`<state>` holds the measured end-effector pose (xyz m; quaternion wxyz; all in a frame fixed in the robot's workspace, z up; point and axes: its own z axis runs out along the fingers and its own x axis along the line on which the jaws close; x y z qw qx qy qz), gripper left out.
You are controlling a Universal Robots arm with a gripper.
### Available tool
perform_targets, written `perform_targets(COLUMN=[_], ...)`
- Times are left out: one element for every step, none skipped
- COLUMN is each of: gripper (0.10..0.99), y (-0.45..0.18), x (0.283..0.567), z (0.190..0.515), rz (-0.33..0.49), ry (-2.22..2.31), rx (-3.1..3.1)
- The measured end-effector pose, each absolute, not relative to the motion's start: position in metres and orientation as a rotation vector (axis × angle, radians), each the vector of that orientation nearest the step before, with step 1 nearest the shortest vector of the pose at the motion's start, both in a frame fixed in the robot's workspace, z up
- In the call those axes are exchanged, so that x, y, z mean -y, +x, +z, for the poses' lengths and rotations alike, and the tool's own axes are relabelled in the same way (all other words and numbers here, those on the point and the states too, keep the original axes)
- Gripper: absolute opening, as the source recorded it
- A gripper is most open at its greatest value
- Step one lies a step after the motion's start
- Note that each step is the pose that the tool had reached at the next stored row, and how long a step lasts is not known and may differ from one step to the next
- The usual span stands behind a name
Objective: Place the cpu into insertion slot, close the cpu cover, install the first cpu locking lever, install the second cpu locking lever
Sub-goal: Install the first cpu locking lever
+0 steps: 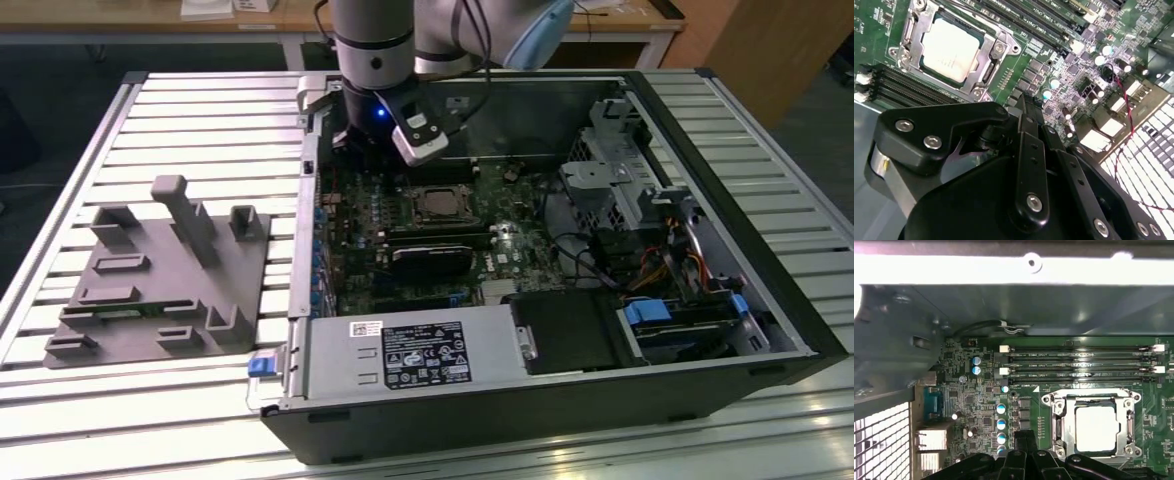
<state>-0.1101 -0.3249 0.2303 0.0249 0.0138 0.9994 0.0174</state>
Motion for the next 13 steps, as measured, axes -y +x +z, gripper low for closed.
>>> perform_targets(gripper=[0.106, 0.106, 0.106, 0.106, 0.106, 0.106, 0.106, 0.106, 0.106, 0.106, 0.106, 0.106, 0.106], y=[-0.1101, -0.1101, -0.1101, -0.11, -0.11, -0.11, -0.11, -0.1101, -0.11, -0.11, -0.11, -0.11, -0.1101], x=[0.325, 0.325, 0.3249, 0.3249, 0.3249, 0.325, 0.325, 0.3249, 0.325, 0.3249, 0.3249, 0.325, 0.3249], z=[0.232, 0.2338, 0.2358, 0.2373, 0.2384, 0.2386, 0.2386, 0.2387, 0.2387, 0.2387, 0.2387, 0.2387, 0.2387], rz=[0.054, 0.054, 0.054, 0.055, 0.057, 0.065, 0.086, 0.113, 0.142, 0.17, 0.197, 0.227, 0.255], ry=[0.043, 0.043, 0.043, 0.043, 0.043, 0.043, 0.043, 0.044, 0.045, 0.046, 0.046, 0.047, 0.047], rx=[-3.091, -3.091, -3.091, -3.091, -3.091, -3.091, -3.091, -3.09, -3.089, -3.088, -3.087, -3.085, -3.083])
